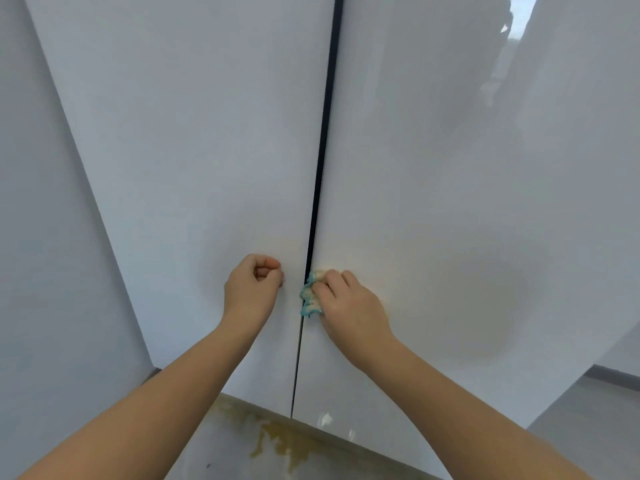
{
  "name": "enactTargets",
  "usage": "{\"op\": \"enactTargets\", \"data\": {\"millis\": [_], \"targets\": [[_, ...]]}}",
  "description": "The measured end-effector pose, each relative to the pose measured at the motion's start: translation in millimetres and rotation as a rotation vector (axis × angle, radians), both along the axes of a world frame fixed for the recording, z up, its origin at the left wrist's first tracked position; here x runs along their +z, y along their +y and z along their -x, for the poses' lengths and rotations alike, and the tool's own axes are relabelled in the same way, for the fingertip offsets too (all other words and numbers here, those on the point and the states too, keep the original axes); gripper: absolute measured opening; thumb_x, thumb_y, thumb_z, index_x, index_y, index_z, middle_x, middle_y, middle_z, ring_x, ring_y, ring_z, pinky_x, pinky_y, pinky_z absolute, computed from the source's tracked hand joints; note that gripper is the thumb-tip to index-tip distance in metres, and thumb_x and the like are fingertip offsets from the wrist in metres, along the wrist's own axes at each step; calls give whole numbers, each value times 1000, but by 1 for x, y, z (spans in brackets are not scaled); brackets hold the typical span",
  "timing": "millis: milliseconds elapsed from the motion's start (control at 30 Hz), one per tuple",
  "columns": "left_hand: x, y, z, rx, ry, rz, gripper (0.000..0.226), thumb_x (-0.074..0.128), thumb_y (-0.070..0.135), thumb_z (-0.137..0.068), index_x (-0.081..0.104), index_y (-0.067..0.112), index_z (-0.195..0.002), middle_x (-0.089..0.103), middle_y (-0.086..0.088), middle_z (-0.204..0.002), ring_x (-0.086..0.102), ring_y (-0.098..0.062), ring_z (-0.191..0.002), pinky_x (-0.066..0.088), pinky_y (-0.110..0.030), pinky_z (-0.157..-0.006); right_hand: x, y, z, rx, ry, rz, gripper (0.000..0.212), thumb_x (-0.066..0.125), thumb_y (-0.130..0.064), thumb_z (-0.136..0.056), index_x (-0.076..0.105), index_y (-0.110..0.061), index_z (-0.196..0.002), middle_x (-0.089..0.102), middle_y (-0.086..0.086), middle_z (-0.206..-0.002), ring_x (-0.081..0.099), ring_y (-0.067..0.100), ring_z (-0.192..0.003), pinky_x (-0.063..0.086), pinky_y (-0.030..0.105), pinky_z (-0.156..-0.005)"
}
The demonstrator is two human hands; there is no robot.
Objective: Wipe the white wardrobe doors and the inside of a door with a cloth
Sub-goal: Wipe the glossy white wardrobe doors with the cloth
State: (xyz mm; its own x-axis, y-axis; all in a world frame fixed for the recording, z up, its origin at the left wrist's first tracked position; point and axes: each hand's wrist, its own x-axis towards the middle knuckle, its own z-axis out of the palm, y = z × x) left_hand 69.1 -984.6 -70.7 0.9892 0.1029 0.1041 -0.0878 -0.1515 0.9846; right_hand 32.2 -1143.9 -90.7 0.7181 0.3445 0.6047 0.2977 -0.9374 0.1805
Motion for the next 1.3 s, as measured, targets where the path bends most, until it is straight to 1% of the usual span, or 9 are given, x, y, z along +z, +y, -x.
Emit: {"op": "enactTargets", "data": {"millis": [133,267,367,500,600,767,900,1067,1300], "targets": [[-4,13,6,-68,59,18,11,59,4,-90,65,13,-92,71,-8,-89,68,-20,-81,54,-30,-70,11,9,15,-24,230,-581,23,61,-11,-84,64,-18,-106,53,-4,-100,52,8,-86,42,18,-68],[-1,27,8,-141,102,13,9,60,7,-90,68,10,-94,73,-6,-88,69,-18,-80,54,-28,-68,14,24,33,1,333,-1223,35,51,5,-84,61,-24,-99,62,-4,-96,56,-3,-79,42,9,-69],[-2,35,11,-225,128,-25,8,61,12,-92,68,10,-94,74,-4,-90,69,-17,-83,53,-28,-70,10,37,36,-2,392,-1480,38,51,9,-85,61,-26,-96,64,0,-86,59,3,-70,50,16,-64],[-12,43,14,-302,325,-102,23,58,30,-95,66,10,-101,72,-4,-95,69,-19,-83,56,-34,-75,6,52,36,-72,374,-1842,29,54,6,-87,57,-19,-100,65,10,-92,65,22,-83,58,42,-77],[-16,50,12,-452,614,-33,48,50,52,-94,64,9,-110,74,-7,-95,71,-22,-81,57,-34,-72,6,60,35,-92,330,-2123,26,54,8,-89,53,-10,-108,65,12,-98,67,23,-84,59,34,-70],[-8,43,0,-430,676,134,32,68,39,-87,67,10,-102,68,-2,-79,62,-13,-63,50,-25,-57,14,68,21,-93,353,-2273,25,58,5,-88,51,-5,-110,64,16,-106,67,24,-86,57,34,-73],[-4,31,-11,-297,685,206,22,70,22,-87,66,4,-98,73,-12,-82,73,-23,-71,60,-30,-60,12,63,17,-135,507,-2236,25,62,-7,-89,59,-6,-113,68,12,-107,68,22,-92,57,33,-77],[2,10,-17,-153,550,224,21,68,10,-86,67,-9,-93,72,-19,-74,71,-22,-60,60,-27,-56,20,59,11,-198,548,-2284,23,62,-2,-88,63,-1,-111,70,18,-104,68,22,-81,55,29,-66],[26,1,-14,-34,594,172,30,71,6,-83,64,-19,-98,70,-32,-85,71,-40,-82,62,-36,-62,58,61,8,-394,653,-2399,24,60,1,-88,63,0,-112,68,19,-95,64,24,-75,49,30,-58]]}}
